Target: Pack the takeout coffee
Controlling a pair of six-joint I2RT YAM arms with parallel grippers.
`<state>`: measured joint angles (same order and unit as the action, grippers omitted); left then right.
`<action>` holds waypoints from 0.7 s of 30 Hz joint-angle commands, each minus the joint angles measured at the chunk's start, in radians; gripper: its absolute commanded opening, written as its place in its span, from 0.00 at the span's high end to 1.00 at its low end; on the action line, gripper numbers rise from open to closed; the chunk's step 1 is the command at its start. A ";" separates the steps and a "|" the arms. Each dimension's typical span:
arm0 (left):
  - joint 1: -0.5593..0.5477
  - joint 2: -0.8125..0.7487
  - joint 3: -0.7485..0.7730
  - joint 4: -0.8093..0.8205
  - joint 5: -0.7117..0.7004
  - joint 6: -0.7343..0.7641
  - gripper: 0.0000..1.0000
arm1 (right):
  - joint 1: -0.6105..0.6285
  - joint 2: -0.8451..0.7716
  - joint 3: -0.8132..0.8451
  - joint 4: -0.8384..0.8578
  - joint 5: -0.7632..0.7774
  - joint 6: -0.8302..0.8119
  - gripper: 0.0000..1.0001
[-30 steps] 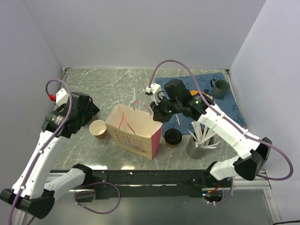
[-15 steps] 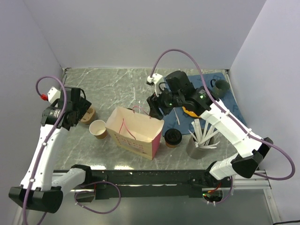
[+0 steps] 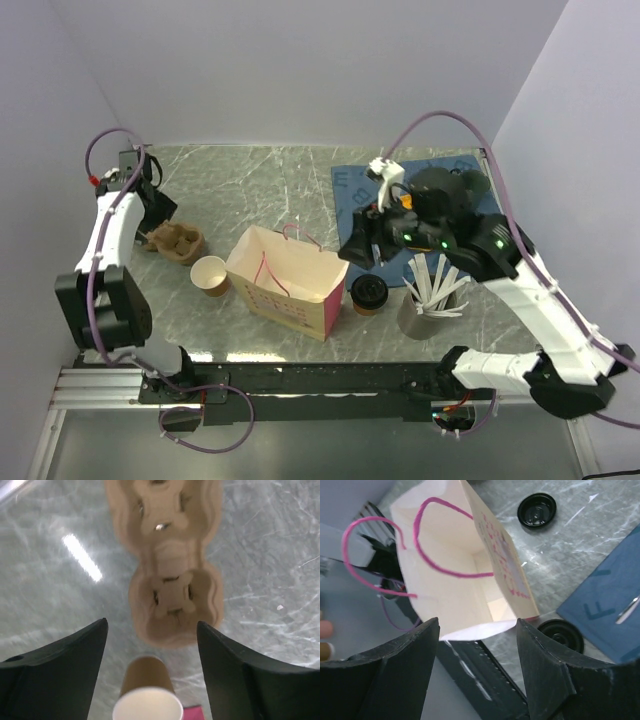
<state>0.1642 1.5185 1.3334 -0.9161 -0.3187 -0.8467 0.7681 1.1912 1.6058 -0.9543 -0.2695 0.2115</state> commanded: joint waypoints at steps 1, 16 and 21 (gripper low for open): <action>0.011 0.144 0.130 0.031 0.012 0.317 0.18 | 0.007 -0.094 -0.081 0.060 0.019 0.114 0.30; 0.028 0.273 0.303 -0.072 -0.080 -0.007 0.31 | 0.007 0.005 0.028 -0.063 0.139 0.083 0.30; 0.044 0.241 0.262 -0.081 -0.148 -0.136 0.42 | 0.007 -0.028 -0.027 -0.011 0.124 0.109 0.30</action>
<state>0.1917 1.8034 1.6028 -0.9600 -0.3717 -0.8162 0.7681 1.2030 1.5890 -1.0130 -0.1478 0.2989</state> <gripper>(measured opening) 0.604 0.698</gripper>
